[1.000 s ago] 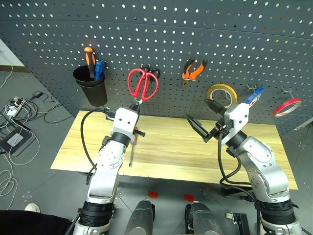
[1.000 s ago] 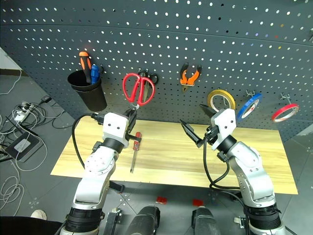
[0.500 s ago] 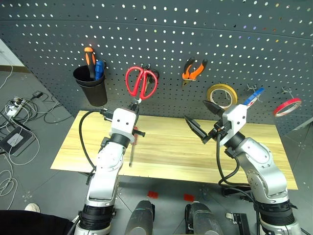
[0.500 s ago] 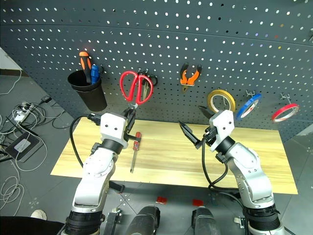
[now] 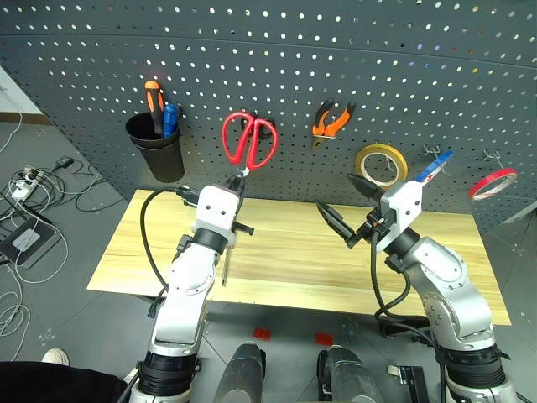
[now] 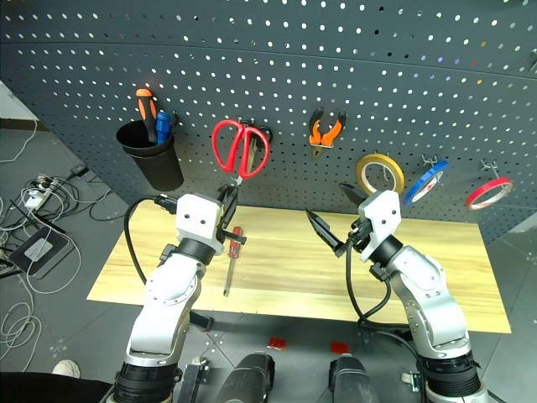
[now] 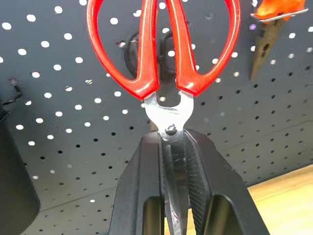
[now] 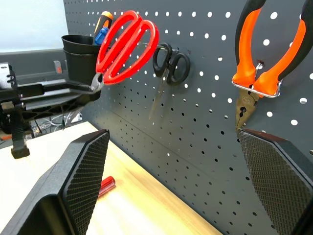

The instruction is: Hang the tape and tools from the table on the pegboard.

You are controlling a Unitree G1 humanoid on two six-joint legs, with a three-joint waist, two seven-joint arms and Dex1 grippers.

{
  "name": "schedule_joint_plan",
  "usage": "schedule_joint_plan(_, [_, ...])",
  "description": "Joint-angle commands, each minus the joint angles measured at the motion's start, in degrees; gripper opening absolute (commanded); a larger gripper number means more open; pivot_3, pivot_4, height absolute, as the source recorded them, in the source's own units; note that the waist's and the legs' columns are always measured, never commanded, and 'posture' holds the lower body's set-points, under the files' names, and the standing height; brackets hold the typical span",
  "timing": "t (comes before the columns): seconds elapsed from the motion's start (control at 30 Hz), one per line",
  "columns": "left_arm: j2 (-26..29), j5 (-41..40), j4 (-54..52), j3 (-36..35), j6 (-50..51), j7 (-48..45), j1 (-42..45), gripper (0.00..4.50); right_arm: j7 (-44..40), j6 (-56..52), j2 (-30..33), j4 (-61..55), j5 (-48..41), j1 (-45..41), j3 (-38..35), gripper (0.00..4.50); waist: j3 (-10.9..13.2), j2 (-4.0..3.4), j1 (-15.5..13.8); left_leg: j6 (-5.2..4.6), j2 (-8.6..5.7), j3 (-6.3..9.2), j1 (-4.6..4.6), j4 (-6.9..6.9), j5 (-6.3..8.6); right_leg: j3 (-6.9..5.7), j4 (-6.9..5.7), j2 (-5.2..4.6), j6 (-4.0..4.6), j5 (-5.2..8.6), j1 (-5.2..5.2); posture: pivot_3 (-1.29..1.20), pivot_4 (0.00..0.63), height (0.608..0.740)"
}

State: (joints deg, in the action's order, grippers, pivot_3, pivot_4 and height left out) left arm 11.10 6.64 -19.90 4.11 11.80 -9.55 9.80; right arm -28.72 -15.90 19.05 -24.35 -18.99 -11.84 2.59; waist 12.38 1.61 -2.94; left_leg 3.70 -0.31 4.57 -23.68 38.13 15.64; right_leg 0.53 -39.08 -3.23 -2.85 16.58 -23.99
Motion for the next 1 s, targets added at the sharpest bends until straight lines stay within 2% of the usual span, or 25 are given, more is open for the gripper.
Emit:
schedule_joint_plan(0.03, [-0.3,-0.5,-1.5,0.1,-1.2,-0.2,1.0,0.3,0.3,0.6,-0.1,-3.0,0.1,0.6,0.1,4.5,0.0,0.0,0.0,0.0,0.0,0.0,0.0,0.0,0.0,0.0,0.0,0.0,0.0,0.0,0.0,0.13,0.193,0.74])
schedule_joint_plan(0.73, [-0.3,-0.2,-0.4,0.6,1.1,-0.7,0.7,0.3,1.5,-0.5,1.2,-4.0,-0.5,1.5,-0.9,4.5,0.0,0.0,0.1,-0.05,0.0,0.0,0.07,0.01,0.03,0.01,0.01,0.01,0.0,0.0,0.08,0.11,0.211,0.74])
schedule_joint_plan(1.0, [-0.2,-0.9,0.7,-0.6,3.9,-0.7,0.5,0.3,1.9,-1.1,1.0,-4.3,-0.6,1.3,-0.8,4.5,0.0,-0.01,0.2,-0.42,0.01,-0.01,0.76,-0.11,0.24,0.05,0.13,0.01,0.0,0.01,0.77,0.11,0.219,0.74])
